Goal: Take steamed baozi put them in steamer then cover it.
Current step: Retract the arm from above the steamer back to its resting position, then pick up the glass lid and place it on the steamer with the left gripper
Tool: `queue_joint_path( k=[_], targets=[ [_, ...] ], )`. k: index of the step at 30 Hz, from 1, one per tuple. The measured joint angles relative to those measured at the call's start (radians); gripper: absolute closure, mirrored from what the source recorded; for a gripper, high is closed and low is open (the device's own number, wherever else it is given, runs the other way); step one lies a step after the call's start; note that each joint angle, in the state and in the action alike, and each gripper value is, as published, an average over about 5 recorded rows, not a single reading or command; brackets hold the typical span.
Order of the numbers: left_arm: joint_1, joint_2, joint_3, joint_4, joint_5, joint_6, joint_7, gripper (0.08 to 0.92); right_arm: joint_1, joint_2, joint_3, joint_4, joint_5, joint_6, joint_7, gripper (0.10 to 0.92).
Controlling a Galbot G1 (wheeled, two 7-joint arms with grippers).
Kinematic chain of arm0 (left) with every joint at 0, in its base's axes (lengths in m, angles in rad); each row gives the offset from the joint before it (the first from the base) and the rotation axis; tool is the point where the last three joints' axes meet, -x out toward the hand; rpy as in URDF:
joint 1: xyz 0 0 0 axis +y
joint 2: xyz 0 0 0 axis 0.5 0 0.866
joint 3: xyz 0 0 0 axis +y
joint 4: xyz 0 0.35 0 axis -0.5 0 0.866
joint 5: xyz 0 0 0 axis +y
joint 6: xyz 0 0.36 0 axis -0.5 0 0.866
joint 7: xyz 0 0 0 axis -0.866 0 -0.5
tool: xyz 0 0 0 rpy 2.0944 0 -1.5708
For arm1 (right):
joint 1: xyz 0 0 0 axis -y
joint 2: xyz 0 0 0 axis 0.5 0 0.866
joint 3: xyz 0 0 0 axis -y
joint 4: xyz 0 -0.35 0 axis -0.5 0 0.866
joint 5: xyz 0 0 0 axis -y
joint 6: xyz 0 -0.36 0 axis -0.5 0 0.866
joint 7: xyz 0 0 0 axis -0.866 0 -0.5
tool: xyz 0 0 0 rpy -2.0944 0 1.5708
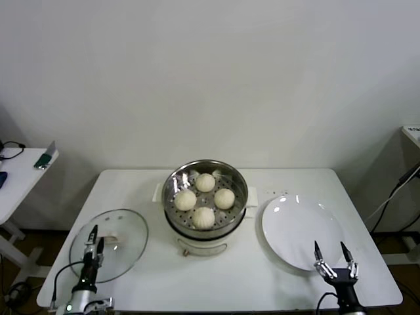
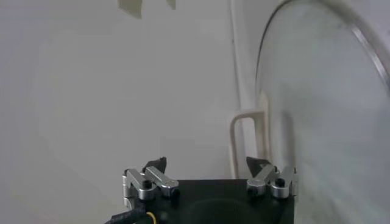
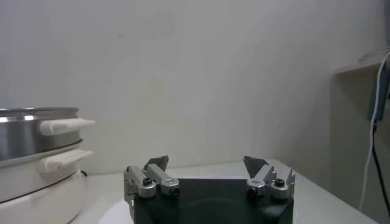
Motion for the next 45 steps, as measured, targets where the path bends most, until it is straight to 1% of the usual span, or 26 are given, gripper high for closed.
queue_joint_path(
  k=[2, 5, 24, 27, 36, 40, 45],
  targets=[
    [-0.008, 0.004, 0.003, 0.003, 0.001, 0.0, 0.006, 0.187, -0.002, 0.0, 0.001, 0.0, 0.0, 0.002, 0.0, 0.203],
    [-0.013, 0.006, 0.008, 0.005, 0.004, -0.001, 0.016, 0.238, -0.006, 0.001, 0.001, -0.002, -0.001, 0.003, 0.0, 0.203],
    [-0.034, 0.016, 0.012, 0.055, 0.013, 0.003, 0.06, 0.786, -0.024, 0.011, -0.008, -0.002, -0.001, 0.019, -0.004, 0.203],
    [-0.038, 0.017, 0.011, 0.057, 0.011, 0.005, 0.062, 0.847, -0.029, 0.014, -0.011, -0.004, -0.002, 0.024, -0.006, 0.203],
    [-0.025, 0.023, 0.013, 0.027, -0.015, 0.007, 0.084, 0.858, -0.035, 0.024, -0.011, -0.001, -0.007, 0.032, -0.01, 0.203],
    [-0.006, 0.034, 0.008, -0.032, -0.049, 0.015, 0.113, 0.858, -0.035, 0.025, -0.008, 0.002, -0.008, 0.034, -0.01, 0.203],
    [0.023, 0.052, -0.002, -0.146, -0.102, 0.035, 0.159, 0.858, -0.035, 0.025, -0.006, 0.005, -0.013, 0.035, -0.01, 0.203]
  ],
)
